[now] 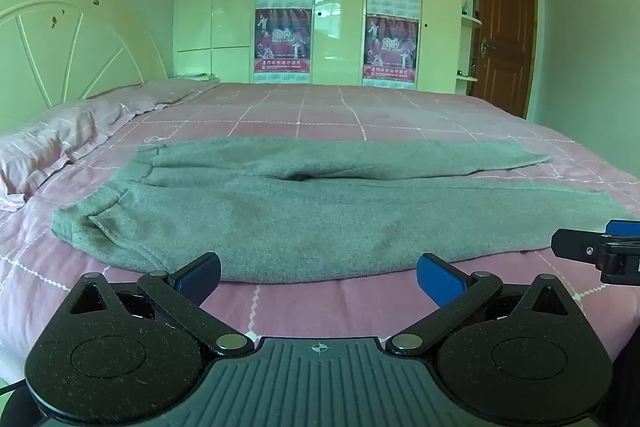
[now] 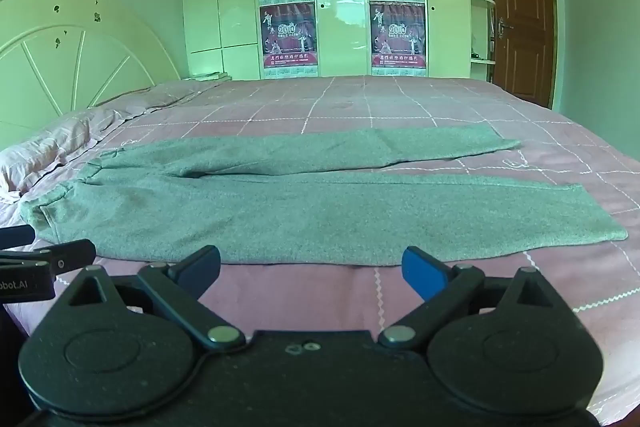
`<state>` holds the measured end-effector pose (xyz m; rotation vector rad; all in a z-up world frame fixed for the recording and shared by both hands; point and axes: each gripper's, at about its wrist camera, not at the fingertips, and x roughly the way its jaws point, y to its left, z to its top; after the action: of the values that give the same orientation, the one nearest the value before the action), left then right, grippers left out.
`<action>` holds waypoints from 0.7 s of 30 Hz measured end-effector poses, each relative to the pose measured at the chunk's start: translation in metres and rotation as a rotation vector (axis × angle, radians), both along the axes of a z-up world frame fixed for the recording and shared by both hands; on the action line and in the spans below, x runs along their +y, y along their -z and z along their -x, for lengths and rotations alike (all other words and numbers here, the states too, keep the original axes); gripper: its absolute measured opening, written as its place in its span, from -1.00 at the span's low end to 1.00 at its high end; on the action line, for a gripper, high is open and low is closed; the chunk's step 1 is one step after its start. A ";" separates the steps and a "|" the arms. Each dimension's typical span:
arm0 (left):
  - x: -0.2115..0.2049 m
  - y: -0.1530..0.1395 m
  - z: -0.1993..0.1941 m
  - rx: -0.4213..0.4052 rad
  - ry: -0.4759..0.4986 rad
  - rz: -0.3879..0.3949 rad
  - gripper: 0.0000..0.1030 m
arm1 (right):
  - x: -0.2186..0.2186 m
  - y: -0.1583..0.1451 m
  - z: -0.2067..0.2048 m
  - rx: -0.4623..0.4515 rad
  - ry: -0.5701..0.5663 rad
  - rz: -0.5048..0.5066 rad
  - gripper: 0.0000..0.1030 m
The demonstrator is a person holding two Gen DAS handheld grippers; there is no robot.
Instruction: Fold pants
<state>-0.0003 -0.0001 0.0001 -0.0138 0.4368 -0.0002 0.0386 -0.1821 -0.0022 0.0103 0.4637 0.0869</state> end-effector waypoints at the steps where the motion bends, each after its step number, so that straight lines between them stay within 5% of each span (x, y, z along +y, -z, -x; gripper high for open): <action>1: 0.000 0.000 -0.001 0.024 0.000 0.008 1.00 | 0.000 0.000 0.000 0.002 0.001 -0.002 0.78; 21: 0.000 0.002 -0.002 0.018 0.001 0.007 1.00 | 0.001 -0.001 0.000 0.003 0.003 0.008 0.78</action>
<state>0.0020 0.0003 -0.0022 -0.0203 0.4544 -0.0029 0.0384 -0.1812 -0.0012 0.0039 0.4672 0.0818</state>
